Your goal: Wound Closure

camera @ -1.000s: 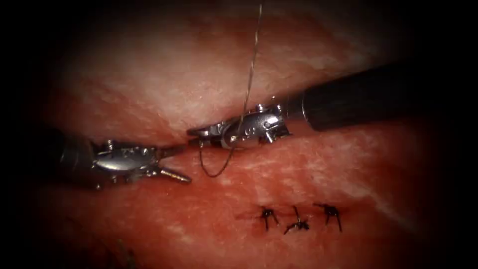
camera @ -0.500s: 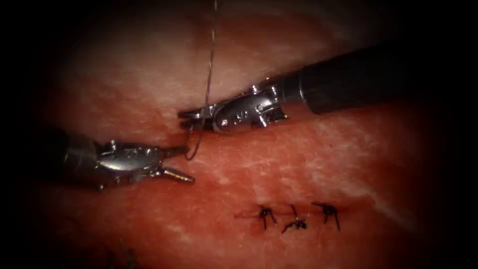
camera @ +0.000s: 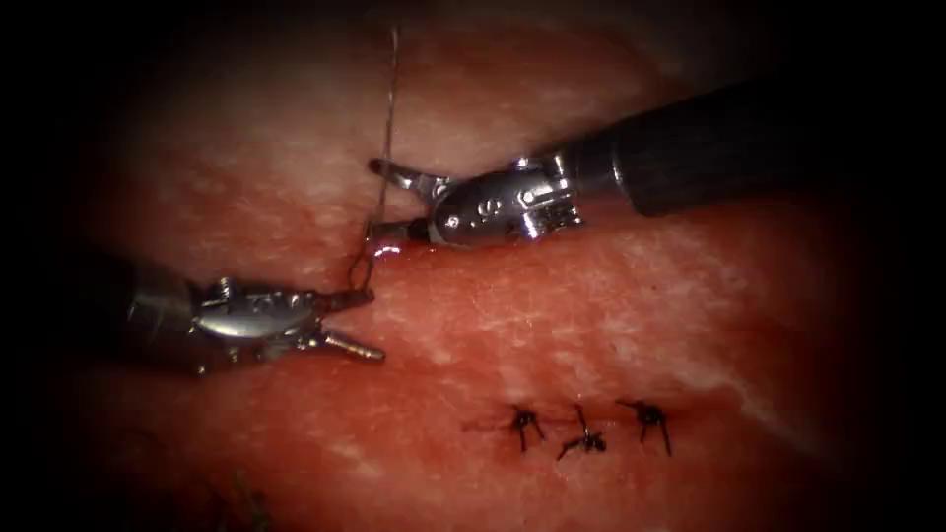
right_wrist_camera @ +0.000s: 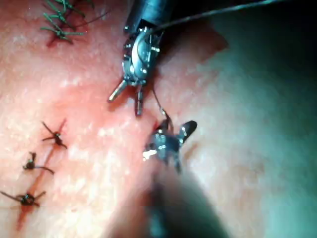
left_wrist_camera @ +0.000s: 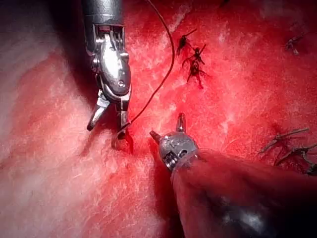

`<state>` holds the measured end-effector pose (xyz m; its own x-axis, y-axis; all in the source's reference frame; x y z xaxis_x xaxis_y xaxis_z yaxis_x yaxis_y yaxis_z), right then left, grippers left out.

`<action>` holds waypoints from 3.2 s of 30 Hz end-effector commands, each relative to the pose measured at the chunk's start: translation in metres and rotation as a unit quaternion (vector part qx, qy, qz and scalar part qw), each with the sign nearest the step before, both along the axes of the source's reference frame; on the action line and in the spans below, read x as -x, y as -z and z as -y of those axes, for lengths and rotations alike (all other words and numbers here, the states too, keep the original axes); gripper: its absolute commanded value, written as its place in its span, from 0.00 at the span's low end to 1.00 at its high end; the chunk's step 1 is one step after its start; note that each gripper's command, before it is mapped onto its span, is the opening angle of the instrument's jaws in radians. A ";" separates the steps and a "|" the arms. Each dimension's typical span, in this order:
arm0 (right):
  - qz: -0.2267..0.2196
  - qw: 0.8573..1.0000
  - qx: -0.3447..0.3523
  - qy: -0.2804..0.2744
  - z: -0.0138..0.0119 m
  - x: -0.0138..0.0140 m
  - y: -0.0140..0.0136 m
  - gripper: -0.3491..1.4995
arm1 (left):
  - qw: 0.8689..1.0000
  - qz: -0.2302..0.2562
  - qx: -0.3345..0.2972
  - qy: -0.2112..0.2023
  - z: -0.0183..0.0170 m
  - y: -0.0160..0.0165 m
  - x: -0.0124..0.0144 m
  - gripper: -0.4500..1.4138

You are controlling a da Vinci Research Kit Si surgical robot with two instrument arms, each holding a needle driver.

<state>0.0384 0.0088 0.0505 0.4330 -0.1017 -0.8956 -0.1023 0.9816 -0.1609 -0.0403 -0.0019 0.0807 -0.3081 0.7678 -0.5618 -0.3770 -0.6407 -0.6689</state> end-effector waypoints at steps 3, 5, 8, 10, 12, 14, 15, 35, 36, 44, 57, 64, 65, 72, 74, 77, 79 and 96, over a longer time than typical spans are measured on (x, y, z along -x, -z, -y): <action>0.001 1.000 0.003 -0.002 0.0009 -0.0007 -0.0013 0.61 | 1.000 0.000 -0.001 -0.001 0.0009 -0.0005 0.0004 0.44; 0.000 1.000 0.004 0.000 0.0010 -0.0008 -0.0017 0.62 | 1.000 0.000 -0.001 -0.001 0.0009 -0.0005 0.0004 0.44; -0.005 1.000 0.004 0.007 0.0011 -0.0008 -0.0021 0.64 | 1.000 0.000 -0.002 -0.001 0.0009 -0.0005 0.0004 0.44; -0.006 1.000 0.004 0.010 0.0013 -0.0009 -0.0022 0.64 | 1.000 0.000 -0.002 -0.001 0.0009 -0.0004 0.0003 0.44; -0.011 1.000 0.003 0.014 0.0014 -0.0011 -0.0022 0.63 | 1.000 0.000 -0.002 -0.001 0.0009 -0.0004 0.0003 0.44; -0.012 1.000 0.002 0.014 0.0015 -0.0013 -0.0022 0.63 | 1.000 0.000 -0.002 -0.001 0.0009 -0.0004 0.0003 0.44; -0.013 1.000 0.002 0.017 0.0015 -0.0014 -0.0021 0.63 | 1.000 0.000 -0.002 -0.001 0.0009 -0.0004 0.0003 0.44; -0.012 0.995 0.026 0.098 0.0000 -0.0013 -0.0017 0.00 | 1.000 -0.001 -0.002 0.001 0.0008 -0.0004 0.0009 0.44; -0.014 0.995 0.031 0.098 -0.0001 -0.0013 -0.0015 0.00 | 1.000 -0.001 -0.002 0.001 0.0008 -0.0004 0.0010 0.44; -0.029 0.988 0.100 0.112 -0.0018 -0.0017 0.0020 0.00 | 1.000 -0.001 -0.001 0.001 0.0007 -0.0006 0.0011 0.44; -0.031 0.983 0.138 0.118 -0.0031 -0.0013 0.0032 0.00 | 1.000 -0.001 -0.001 0.001 0.0007 -0.0006 0.0010 0.44; -0.026 0.994 0.039 0.096 -0.0041 -0.0018 0.0020 0.00 | 1.000 -0.001 -0.001 0.001 0.0007 -0.0006 0.0011 0.44; -0.024 0.996 -0.005 0.084 -0.0043 -0.0019 0.0013 0.00 | 1.000 -0.001 -0.001 0.001 0.0007 -0.0006 0.0012 0.44; -0.042 0.996 -0.072 0.040 -0.0060 -0.0015 0.0011 0.00 | 1.000 -0.001 -0.001 0.001 0.0007 -0.0006 0.0012 0.44; -0.039 0.995 -0.082 0.031 -0.0066 -0.0015 0.0015 0.00 | 1.000 -0.001 -0.001 0.002 0.0007 -0.0006 0.0013 0.44; -0.041 0.994 -0.104 0.021 -0.0068 -0.0015 0.0014 0.00 | 1.000 -0.001 -0.001 0.002 0.0008 -0.0006 0.0013 0.44; -0.039 0.993 -0.108 0.016 -0.0070 -0.0014 0.0013 0.00 | 1.000 -0.001 -0.001 0.002 0.0008 -0.0005 0.0013 0.44; -0.044 0.993 -0.103 0.039 -0.0080 -0.0015 0.0018 0.00 | 1.000 -0.001 -0.001 0.001 0.0008 -0.0005 0.0012 0.44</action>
<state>0.0393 0.0171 0.0483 0.3570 0.0522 -0.9326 -0.0059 0.9985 0.0537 -0.0411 -0.0019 0.0807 -0.3060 0.7692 -0.5609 -0.3819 -0.6389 -0.6678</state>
